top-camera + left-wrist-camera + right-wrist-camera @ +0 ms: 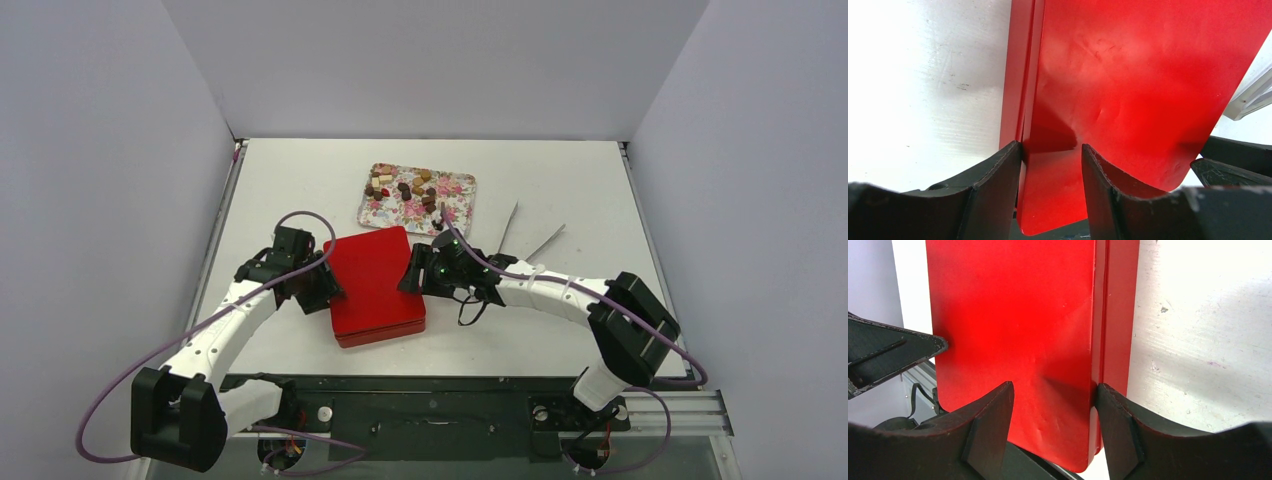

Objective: Pack the chocolate
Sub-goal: Close the box lid on the packing box.

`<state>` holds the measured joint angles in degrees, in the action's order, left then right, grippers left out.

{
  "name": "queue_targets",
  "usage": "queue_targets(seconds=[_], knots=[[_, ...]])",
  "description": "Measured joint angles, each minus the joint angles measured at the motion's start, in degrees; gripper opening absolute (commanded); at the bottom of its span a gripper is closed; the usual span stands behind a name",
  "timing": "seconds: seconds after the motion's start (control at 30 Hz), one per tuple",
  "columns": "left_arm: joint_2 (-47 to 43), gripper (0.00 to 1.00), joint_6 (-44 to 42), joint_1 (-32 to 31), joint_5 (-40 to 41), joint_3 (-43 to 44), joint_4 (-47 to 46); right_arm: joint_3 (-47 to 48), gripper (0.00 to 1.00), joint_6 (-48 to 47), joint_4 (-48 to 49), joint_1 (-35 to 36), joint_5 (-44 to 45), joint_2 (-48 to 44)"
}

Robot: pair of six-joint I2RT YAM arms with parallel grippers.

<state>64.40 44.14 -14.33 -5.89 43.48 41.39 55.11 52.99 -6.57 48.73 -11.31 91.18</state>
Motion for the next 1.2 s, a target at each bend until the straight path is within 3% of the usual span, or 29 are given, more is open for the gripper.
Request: queue_targets(seconds=[0.97,1.2], knots=[[-1.51,0.4,2.32,-0.68,0.92,-3.17,0.5,3.67,0.6,-4.85,-7.43,4.44,6.23,0.0],[-1.51,0.44,3.56,-1.27,1.57,-3.17,1.09,3.72,0.62,-6.05,-8.28,4.87,6.69,0.0]])
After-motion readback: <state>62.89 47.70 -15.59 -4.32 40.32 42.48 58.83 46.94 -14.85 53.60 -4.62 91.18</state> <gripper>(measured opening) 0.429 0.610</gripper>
